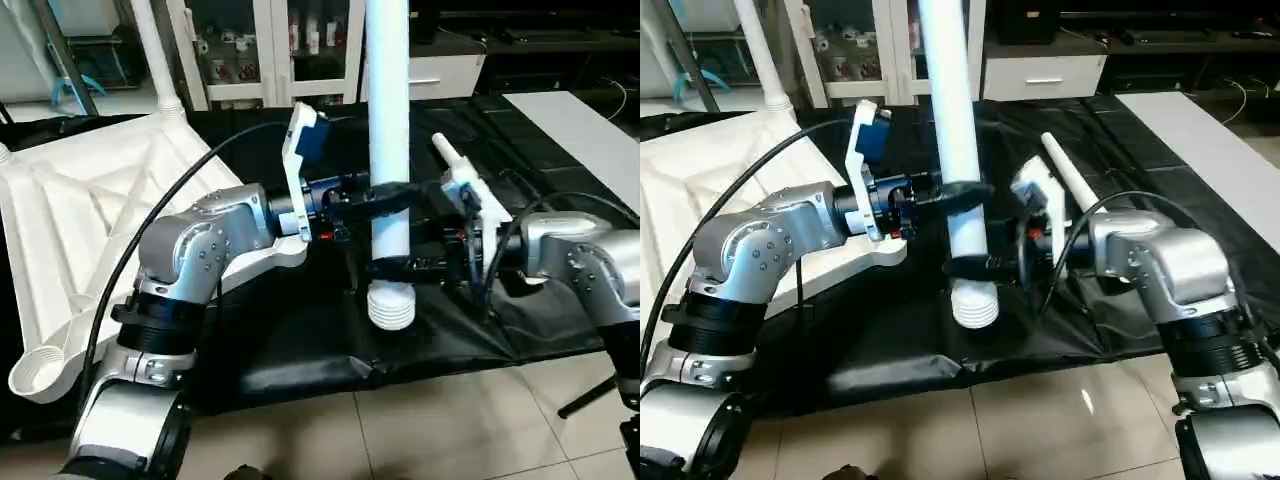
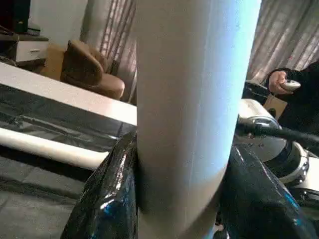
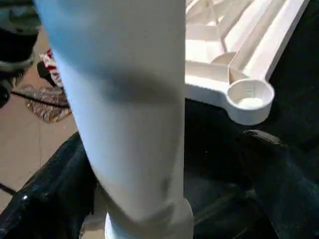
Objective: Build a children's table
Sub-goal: Pick table leg
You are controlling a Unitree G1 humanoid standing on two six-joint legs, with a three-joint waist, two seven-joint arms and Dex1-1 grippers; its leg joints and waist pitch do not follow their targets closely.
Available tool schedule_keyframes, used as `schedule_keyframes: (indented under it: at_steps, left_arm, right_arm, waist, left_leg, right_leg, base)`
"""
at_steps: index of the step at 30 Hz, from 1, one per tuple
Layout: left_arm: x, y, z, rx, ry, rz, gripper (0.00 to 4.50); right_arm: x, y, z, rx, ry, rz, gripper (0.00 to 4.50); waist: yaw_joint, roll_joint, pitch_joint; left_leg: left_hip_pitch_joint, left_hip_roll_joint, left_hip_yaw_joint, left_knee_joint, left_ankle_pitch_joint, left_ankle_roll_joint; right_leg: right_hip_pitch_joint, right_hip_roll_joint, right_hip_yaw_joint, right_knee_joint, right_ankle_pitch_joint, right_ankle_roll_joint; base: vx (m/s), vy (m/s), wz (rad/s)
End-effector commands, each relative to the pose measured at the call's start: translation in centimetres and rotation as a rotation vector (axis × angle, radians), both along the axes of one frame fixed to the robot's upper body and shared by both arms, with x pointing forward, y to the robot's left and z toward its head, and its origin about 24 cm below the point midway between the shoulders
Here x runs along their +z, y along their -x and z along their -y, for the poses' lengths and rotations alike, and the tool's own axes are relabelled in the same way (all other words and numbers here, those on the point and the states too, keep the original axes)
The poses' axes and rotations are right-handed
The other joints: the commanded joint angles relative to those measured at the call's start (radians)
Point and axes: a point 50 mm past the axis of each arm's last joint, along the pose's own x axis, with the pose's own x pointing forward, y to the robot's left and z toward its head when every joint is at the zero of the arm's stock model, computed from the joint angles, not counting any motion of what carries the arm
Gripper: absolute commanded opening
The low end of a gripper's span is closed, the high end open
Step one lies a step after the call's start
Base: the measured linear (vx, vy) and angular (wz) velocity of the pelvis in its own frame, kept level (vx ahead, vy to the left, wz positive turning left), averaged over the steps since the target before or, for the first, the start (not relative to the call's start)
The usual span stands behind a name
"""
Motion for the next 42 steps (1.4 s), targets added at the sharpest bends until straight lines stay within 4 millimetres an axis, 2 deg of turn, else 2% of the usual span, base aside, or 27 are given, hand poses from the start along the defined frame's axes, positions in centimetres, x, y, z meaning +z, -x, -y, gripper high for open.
schedule_keyframes:
  at_steps: [1,3,4,6,7,9,24,27,35,36,42]
  left_arm:
    - [0.3,0.16,0.09,-0.013,-0.015,0.038,1.86]
    - [0.25,0.15,0.11,-0.016,-0.022,0.042,1.86]
    - [0.21,0.15,0.11,-0.018,-0.026,0.044,1.86]
    - [0.13,0.14,0.11,-0.023,-0.033,0.048,1.86]
    - [0.08,0.13,0.11,-0.024,-0.035,0.048,1.86]
    - [0.04,0.14,0.11,-0.026,-0.037,0.048,1.86]
    - [-0.19,0.42,0.39,-0.056,-0.053,0.056,1.86]
    - [-0.12,0.5,0.51,-0.061,-0.051,0.058,1.86]
    - [-0.13,0.49,0.58,-0.058,-0.051,0.051,1.86]
    - [-0.16,0.46,0.57,-0.054,-0.054,0.047,2.21]
    - [-0.08,0.45,0.16,-0.057,-0.038,-0.015,2.74]
  right_arm:
    - [0.46,-0.22,-0.41,0.022,0.025,0.035,4.2]
    - [0.36,-0.2,-0.51,0.03,0.035,0.039,4.13]
    - [0.28,-0.16,-0.57,0.037,0.046,0.045,3.94]
    - [0.22,-0.15,-0.63,0.044,0.058,0.053,3.94]
    - [0.23,-0.15,-0.65,0.047,0.058,0.056,3.71]
    - [0.29,-0.17,-0.69,0.051,0.055,0.058,3.68]
    - [0.18,-0.04,-0.9,0.08,0.049,0.058,2.36]
    - [0.15,0.02,-0.98,0.083,0.046,0.056,2.11]
    - [0.08,0.06,-1.05,0.084,0.037,0.055,1.91]
    - [0.08,0.06,-1.04,0.082,0.036,0.055,1.9]
    - [0.06,-0.25,-0.9,0.046,0.03,0.073,1.89]
  waist:
    - [-0.003,-0.02,-0.075]
    - [-0.003,-0.021,-0.075]
    - [-0.004,-0.02,-0.076]
    - [-0.004,-0.02,-0.075]
    - [-0.004,-0.02,-0.075]
    - [-0.004,-0.02,-0.075]
    - [-0.003,-0.02,-0.078]
    - [-0.003,-0.017,-0.076]
    - [-0.002,-0.017,-0.078]
    - [-0.002,-0.017,-0.077]
    - [-0.002,-0.015,-0.078]
  left_leg:
    - [0.015,0.005,0.012,-0.064,-0.108,0.035]
    - [0.014,0.005,0.012,-0.064,-0.1,0.037]
    - [0.015,0.005,0.012,-0.063,-0.097,0.041]
    - [0.015,0.005,0.012,-0.063,-0.099,0.04]
    - [0.015,0.005,0.012,-0.063,-0.102,0.039]
    - [0.016,0.005,0.012,-0.063,-0.108,0.04]
    - [0.016,0.005,0.012,-0.061,-0.094,0.047]
    - [0.016,0.006,0.012,-0.062,-0.106,0.044]
    - [0.016,0.005,0.012,-0.061,-0.1,0.047]
    - [0.016,0.005,0.012,-0.061,-0.102,0.046]
    - [0.017,0.004,0.011,-0.061,-0.103,0.041]
  right_leg:
    - [0.058,-0.025,0.02,-0.058,-0.141,-0.236]
    - [0.058,-0.024,0.02,-0.056,-0.129,-0.238]
    - [0.058,-0.025,0.02,-0.056,-0.124,-0.239]
    - [0.058,-0.025,0.02,-0.056,-0.127,-0.239]
    - [0.058,-0.025,0.021,-0.056,-0.129,-0.24]
    - [0.057,-0.025,0.021,-0.057,-0.132,-0.242]
    - [0.059,-0.025,0.021,-0.052,-0.109,-0.25]
    - [0.058,-0.025,0.02,-0.054,-0.122,-0.249]
    - [0.059,-0.024,0.02,-0.052,-0.104,-0.255]
    - [0.059,-0.024,0.02,-0.053,-0.108,-0.255]
    - [0.058,-0.023,0.02,-0.051,-0.107,-0.257]
  base:
    - [0.0,0.0,0.0]
    - [0.0,0.0,0.0]
    - [0.0,0.0,0.0]
    - [0.0,0.0,0.0]
    - [0.0,0.0,0.0]
    - [0.0,0.0,0.0]
    - [0.0,0.0,0.0]
    - [0.0,0.0,0.0]
    - [0.0,0.0,0.0]
    - [0.0,0.0,0.0]
    - [0.0,0.0,0.0]
